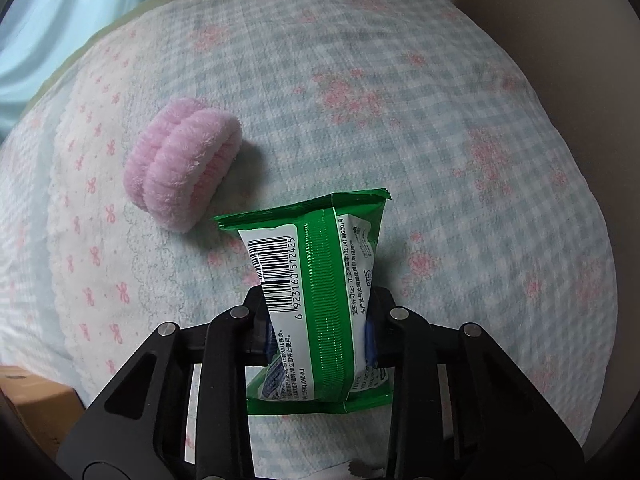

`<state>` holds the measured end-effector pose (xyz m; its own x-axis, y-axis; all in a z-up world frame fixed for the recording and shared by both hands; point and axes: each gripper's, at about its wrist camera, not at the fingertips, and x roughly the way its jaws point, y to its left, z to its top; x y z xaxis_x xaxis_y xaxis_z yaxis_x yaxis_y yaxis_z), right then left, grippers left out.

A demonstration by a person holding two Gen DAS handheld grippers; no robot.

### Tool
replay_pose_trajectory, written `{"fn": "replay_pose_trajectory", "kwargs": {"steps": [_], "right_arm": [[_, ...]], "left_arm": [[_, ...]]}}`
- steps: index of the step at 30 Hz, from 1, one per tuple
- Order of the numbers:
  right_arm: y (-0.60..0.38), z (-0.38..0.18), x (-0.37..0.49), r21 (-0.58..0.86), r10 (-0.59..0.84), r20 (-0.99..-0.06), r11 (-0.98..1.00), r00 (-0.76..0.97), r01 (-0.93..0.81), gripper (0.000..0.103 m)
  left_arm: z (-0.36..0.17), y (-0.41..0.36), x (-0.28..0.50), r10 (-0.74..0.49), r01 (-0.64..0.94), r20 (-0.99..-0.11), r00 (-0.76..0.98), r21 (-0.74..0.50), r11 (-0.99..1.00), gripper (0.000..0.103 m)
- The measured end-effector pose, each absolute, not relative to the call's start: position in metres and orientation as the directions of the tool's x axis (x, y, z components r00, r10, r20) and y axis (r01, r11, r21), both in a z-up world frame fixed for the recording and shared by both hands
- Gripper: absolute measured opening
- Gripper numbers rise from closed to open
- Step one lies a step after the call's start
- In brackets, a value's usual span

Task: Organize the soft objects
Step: 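Grasp the green wipes pack with the left tool while the right tool grasps the black sock, then carry the wipes pack and black sock into the box and open both tools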

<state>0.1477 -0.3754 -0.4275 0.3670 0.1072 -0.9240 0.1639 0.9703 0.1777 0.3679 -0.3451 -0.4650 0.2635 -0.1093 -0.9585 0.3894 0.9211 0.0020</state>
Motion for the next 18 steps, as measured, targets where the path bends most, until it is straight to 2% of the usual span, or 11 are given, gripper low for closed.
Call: {"fn": "replay_pose_trajectory", "kwargs": {"steps": [10, 18], "right_arm": [[-0.383, -0.392, 0.137, 0.190, 0.086, -0.911, 0.955, 0.403, 0.228, 0.017], [-0.374, -0.323, 0.118, 0.178, 0.032, -0.881, 0.947, 0.472, 0.268, 0.017]], "left_arm": [[-0.421, -0.338, 0.347, -0.162, 0.415, -0.943, 0.292, -0.027, 0.909, 0.027], [-0.333, -0.320, 0.311, -0.232, 0.450, -0.912, 0.339, -0.060, 0.891, 0.027]]}}
